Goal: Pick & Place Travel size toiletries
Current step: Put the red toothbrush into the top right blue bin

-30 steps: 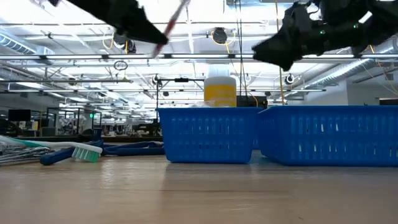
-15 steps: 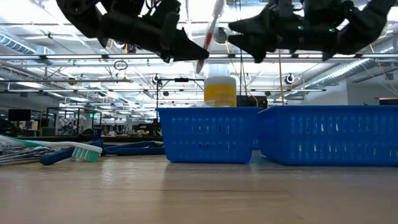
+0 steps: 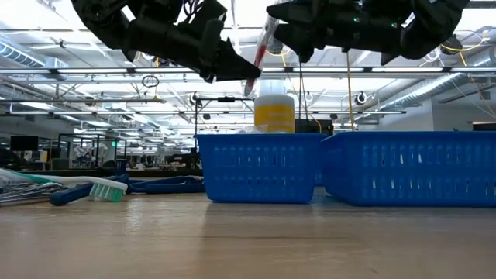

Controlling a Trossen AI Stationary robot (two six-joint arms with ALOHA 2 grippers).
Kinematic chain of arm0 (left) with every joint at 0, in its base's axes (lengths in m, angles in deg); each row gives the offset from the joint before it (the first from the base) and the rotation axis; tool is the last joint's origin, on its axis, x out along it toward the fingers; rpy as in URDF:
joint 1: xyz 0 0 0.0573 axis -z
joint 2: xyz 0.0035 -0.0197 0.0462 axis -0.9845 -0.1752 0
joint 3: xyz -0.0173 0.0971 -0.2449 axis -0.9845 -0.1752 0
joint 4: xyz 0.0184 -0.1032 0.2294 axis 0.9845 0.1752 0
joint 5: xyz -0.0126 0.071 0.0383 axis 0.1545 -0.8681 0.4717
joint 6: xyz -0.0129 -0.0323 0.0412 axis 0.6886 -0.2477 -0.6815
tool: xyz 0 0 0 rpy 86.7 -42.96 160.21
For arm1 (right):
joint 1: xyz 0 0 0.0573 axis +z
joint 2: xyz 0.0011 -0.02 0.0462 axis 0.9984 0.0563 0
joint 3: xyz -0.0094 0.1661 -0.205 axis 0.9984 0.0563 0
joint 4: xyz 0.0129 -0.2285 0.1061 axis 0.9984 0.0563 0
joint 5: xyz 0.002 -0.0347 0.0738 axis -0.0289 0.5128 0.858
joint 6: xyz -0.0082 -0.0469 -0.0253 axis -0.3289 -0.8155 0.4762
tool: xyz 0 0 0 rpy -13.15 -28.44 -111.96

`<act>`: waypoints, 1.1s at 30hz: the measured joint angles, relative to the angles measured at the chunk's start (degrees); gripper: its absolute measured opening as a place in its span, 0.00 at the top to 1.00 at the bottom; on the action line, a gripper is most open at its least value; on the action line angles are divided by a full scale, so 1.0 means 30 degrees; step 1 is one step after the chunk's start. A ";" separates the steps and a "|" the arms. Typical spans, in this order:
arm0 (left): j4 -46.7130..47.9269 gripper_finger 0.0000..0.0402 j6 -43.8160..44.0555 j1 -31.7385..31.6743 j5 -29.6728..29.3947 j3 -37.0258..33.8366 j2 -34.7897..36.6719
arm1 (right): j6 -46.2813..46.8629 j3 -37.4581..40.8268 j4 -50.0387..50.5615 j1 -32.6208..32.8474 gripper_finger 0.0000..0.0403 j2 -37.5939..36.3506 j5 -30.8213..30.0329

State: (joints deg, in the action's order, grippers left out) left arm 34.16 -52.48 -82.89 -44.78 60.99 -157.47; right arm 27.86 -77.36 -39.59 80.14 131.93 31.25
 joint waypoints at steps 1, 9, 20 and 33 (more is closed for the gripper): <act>-0.0014 0.93 0.0004 0.0000 0.0000 0.0000 0.0000 | 0.0003 -0.0032 0.0022 0.0000 0.46 0.0000 -0.0003; -0.0124 0.98 0.0044 0.0000 0.0000 0.0000 0.0000 | -0.0032 -0.0072 0.0372 0.0000 0.68 0.0000 -0.0040; -0.0265 0.92 0.0945 0.0051 -0.0070 0.0022 0.0000 | -0.0576 -0.0072 0.0119 0.0000 0.91 0.0000 0.0004; 0.1203 0.54 0.1792 0.0285 -0.2739 0.0022 0.1406 | -0.0590 -0.0050 0.3751 -0.1139 0.91 -0.2050 -0.0150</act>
State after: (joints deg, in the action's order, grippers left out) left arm 37.77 -47.10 -82.04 -53.00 61.06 -153.26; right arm 26.09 -77.51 -28.34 76.72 125.78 30.79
